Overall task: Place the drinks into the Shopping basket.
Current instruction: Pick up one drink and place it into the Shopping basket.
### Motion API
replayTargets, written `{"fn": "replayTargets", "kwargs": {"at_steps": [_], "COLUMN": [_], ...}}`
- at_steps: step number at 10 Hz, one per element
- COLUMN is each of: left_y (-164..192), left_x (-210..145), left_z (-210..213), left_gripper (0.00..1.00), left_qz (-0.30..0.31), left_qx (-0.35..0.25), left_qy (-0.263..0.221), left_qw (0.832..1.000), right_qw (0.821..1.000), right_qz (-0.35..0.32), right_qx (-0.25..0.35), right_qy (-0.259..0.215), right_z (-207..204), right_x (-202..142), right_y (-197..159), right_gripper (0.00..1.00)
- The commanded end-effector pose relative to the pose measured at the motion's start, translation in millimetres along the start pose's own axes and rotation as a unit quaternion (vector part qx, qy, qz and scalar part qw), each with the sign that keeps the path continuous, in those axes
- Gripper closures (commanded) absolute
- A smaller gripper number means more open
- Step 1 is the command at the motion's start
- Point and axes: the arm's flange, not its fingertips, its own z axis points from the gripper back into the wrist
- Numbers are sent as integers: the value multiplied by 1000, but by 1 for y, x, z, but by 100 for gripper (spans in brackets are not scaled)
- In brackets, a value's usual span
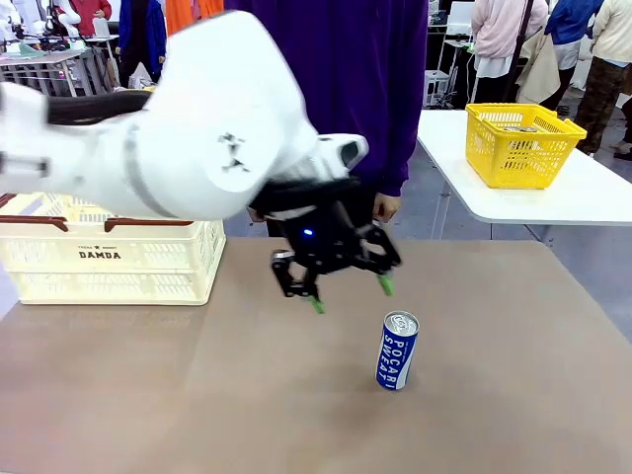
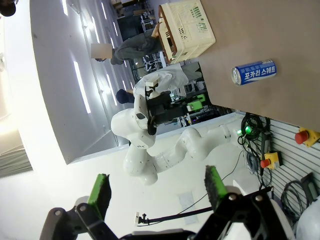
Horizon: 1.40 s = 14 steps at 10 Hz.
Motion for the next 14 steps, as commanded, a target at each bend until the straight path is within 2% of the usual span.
{"fn": "replayTargets", "kwargs": {"at_steps": [1,4,8,10,14], "left_y": [-45,-63,-71,-70,-69], "left_x": [28,37,46,49,58], "left_z": [-38,-72,-110,-113,-122], "left_gripper": [0,0,0,0,0], "left_qz": [-63,-78,-46,-7,20], "left_qx": [24,44,97,130,152], "left_qy": [19,48,68,51,42], "left_qw": [998,995,992,990,987], "right_qw": [1000,1000,1000,1000,1000], "right_qz": [4,4,4,4,4], "right_qx": [2,2,2,2,2], "right_qy": [-1,-1,-1,-1,-1], "right_z": [0,0,0,0,0], "right_x": [-2,-2,-2,-2,-2], "right_y": [3,3,3,3,3], "right_gripper": [0,0,0,0,0]}}
